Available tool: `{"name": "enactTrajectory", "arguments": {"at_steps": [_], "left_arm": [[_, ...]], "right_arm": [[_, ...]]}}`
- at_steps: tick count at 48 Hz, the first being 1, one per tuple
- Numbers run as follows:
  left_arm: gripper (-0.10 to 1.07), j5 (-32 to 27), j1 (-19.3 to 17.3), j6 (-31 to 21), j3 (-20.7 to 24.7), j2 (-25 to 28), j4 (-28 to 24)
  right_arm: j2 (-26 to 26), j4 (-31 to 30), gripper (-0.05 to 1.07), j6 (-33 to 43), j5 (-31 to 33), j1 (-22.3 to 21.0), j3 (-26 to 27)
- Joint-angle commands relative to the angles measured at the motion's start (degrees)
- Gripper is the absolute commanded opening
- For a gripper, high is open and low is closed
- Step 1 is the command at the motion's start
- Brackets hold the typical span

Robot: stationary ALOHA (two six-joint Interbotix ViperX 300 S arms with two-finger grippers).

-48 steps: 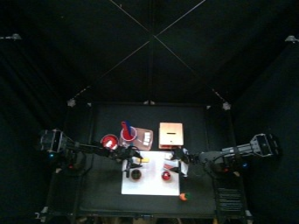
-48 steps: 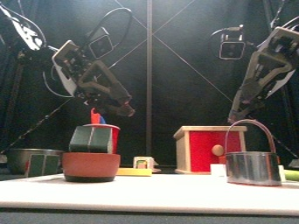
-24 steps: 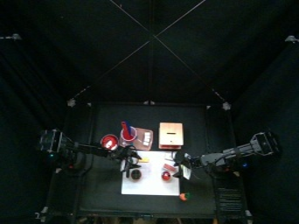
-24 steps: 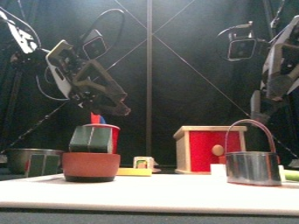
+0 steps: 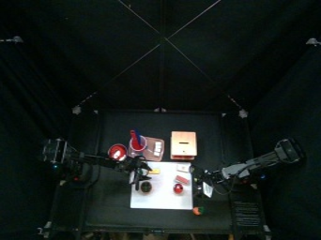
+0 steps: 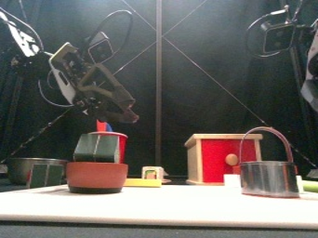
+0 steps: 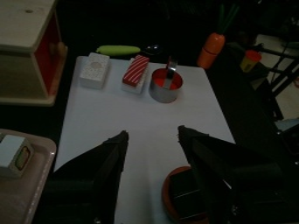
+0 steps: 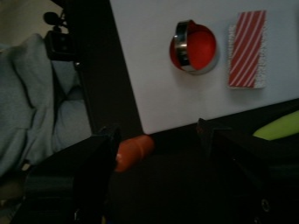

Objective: Pull apart the carrot

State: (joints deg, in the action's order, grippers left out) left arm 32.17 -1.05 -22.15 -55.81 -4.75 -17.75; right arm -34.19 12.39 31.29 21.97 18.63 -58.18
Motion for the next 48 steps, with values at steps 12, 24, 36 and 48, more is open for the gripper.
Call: {"name": "enactTrajectory", "arguments": {"at_steps": [12,24,36,48], "left_arm": [[0.86,0.53,1.14,-0.09,1.14,0.44,0.26],[0.86,0.53,2.99,-0.09,1.05,1.05,1.76],[0.86,0.53,4.39,0.0,1.32,1.49,4.04],[0.86,0.53,5.71,0.0,1.41,1.58,5.1]], "right_arm": [[-0.26,6.68,1.0,0.0,-1.14,6.68,4.31],[2.46,9.58,1.0,0.88,-3.08,12.92,3.69],[3.25,10.55,1.0,4.48,-2.99,13.8,4.57],[6.5,8.7,1.0,5.8,-2.81,14.24,5.89]]}}
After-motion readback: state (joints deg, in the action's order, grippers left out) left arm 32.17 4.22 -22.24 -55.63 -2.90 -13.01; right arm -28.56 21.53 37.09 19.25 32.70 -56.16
